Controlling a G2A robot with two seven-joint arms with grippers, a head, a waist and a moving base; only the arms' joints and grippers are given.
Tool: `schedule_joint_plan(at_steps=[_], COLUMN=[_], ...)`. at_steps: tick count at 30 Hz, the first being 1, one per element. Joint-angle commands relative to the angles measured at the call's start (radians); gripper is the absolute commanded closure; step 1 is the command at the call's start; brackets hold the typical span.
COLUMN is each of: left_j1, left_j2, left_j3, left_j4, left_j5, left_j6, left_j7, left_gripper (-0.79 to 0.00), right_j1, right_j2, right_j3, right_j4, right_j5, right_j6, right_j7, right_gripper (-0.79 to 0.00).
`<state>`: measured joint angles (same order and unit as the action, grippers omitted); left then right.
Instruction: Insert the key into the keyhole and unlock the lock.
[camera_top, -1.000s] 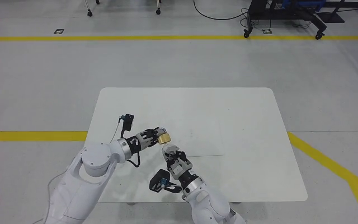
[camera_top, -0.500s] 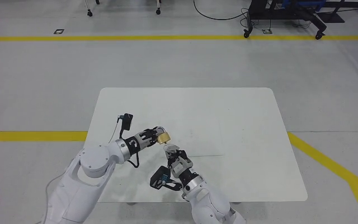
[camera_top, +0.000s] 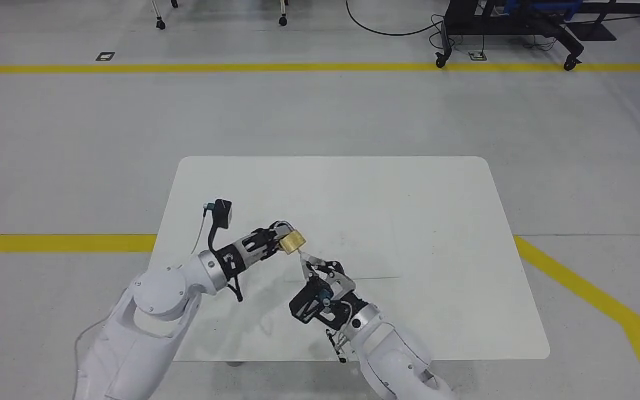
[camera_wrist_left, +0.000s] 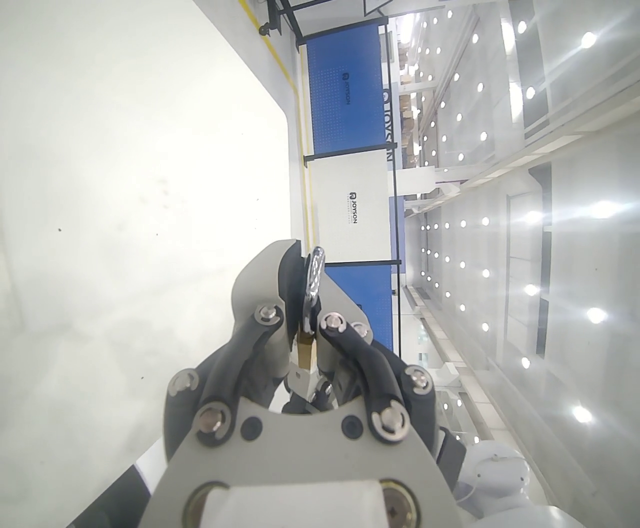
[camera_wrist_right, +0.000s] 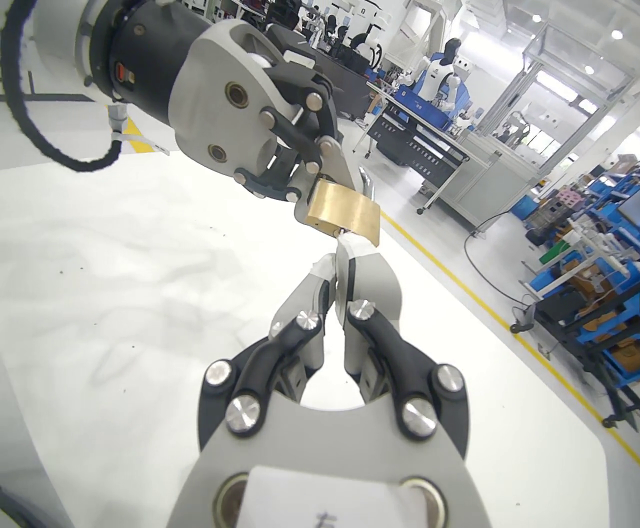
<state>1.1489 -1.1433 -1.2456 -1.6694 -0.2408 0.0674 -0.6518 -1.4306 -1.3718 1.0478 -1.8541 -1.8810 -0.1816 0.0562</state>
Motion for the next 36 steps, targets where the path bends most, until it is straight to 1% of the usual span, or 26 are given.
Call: schedule_joint_plan(at_steps=[1,7,12,20,28,31,35,36], left_j1=[0.005,0.017,0.025,0.034,0.053,0.056,0.049,0.047], left_j2=[0.001,0.002,0.003,0.005,0.008,0.008,0.008,0.008], left_j3=[-0.004,-0.011,-0.012,-0.019,-0.04,-0.042,-0.042,-0.043], left_j4=[-0.001,-0.008,-0.007,-0.012,-0.019,-0.019,-0.013,-0.011], left_j5=[0.001,0.01,0.028,0.039,0.052,0.054,0.057,0.056], left_j6=[-0.028,-0.076,-0.126,-0.167,-0.24,-0.254,-0.252,-0.25], left_j7=[-0.003,-0.008,-0.013,-0.02,-0.006,-0.007,-0.007,-0.008], left_gripper=[0.0,0.0,0.0,0.0,0.0,0.0,0.0,0.0], right_j1=[0.0,0.002,0.003,0.012,0.028,0.036,0.039,0.038], right_j2=[0.001,0.006,0.008,0.012,0.018,0.021,0.023,0.024], right_j3=[0.015,0.041,0.061,0.081,0.129,0.142,0.146,0.149], right_j4=[-0.009,-0.021,-0.028,-0.027,-0.021,-0.02,-0.025,-0.028], right_j5=[0.064,0.168,0.264,0.381,0.639,0.69,0.685,0.681], right_j6=[-0.038,-0.121,-0.161,-0.212,-0.317,-0.325,-0.3,-0.299], right_j7=[0.011,0.036,0.058,0.094,0.181,0.206,0.202,0.198], right_gripper=[0.0,0.0,0.0,0.0,0.0,0.0,0.0,-0.117])
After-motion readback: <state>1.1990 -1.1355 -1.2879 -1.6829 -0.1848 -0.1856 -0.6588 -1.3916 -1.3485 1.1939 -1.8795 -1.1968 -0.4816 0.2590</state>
